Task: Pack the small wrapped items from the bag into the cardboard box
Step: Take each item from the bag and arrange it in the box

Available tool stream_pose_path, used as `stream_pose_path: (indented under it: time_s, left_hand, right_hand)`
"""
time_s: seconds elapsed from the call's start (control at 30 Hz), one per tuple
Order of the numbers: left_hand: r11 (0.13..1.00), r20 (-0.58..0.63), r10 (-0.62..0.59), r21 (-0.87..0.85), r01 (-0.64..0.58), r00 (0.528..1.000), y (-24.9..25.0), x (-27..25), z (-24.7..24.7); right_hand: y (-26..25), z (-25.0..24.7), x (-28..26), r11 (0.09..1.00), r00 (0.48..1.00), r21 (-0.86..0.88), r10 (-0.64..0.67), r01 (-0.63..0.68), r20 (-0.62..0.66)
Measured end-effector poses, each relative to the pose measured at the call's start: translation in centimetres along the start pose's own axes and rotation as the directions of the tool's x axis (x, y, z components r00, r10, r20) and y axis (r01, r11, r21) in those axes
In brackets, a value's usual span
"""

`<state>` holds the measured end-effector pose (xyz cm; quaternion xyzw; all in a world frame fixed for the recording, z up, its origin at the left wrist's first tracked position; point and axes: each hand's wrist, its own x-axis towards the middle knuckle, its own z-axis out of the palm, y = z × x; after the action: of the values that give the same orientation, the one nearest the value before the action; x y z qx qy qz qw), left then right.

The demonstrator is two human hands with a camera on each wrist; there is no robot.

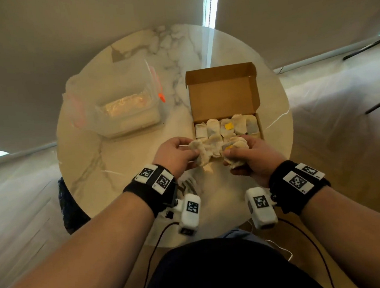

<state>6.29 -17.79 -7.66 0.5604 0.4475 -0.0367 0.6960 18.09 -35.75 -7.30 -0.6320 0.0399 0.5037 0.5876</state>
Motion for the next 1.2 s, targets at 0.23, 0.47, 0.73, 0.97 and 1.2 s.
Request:
stream_pose_path:
  time_s: [0.23,0.47,0.73,0.97,1.2]
  left_hand:
    - [0.822,-0.122,0.181,0.564,-0.082,0.976,3.2,7.7,3.9]
    - [0.628,-0.191,0.373,0.773,-0.095,0.908,2.8,9.1,4.5]
    - [0.318,-0.05,0.26,0.947,-0.037,0.964,1.7,8.9,4.8]
    - [0.814,-0.064,0.34,0.52,-0.26,0.938,3.6,4.4,5.6]
    - [0.885,0.059,0.344,0.313,-0.344,0.937,3.0,1.3,6.8]
  right_hand:
    - [-2.9,-4.6,2.3,1.0,0.999,-0.001,0.01,-0.01,-0.042]
    - [-4.7,-6.1,5.1,0.998,0.997,0.002,0.066,-0.066,0.04]
    - [-6.3,-5.1,6.1,0.984,0.985,0.067,0.157,-0.163,0.076]
    - [-7.1,-3.8,6.0,0.956,0.972,0.208,0.179,-0.208,0.152]
    - [-7.5,-0.1,5.1,0.972,0.969,0.182,0.108,-0.15,0.222]
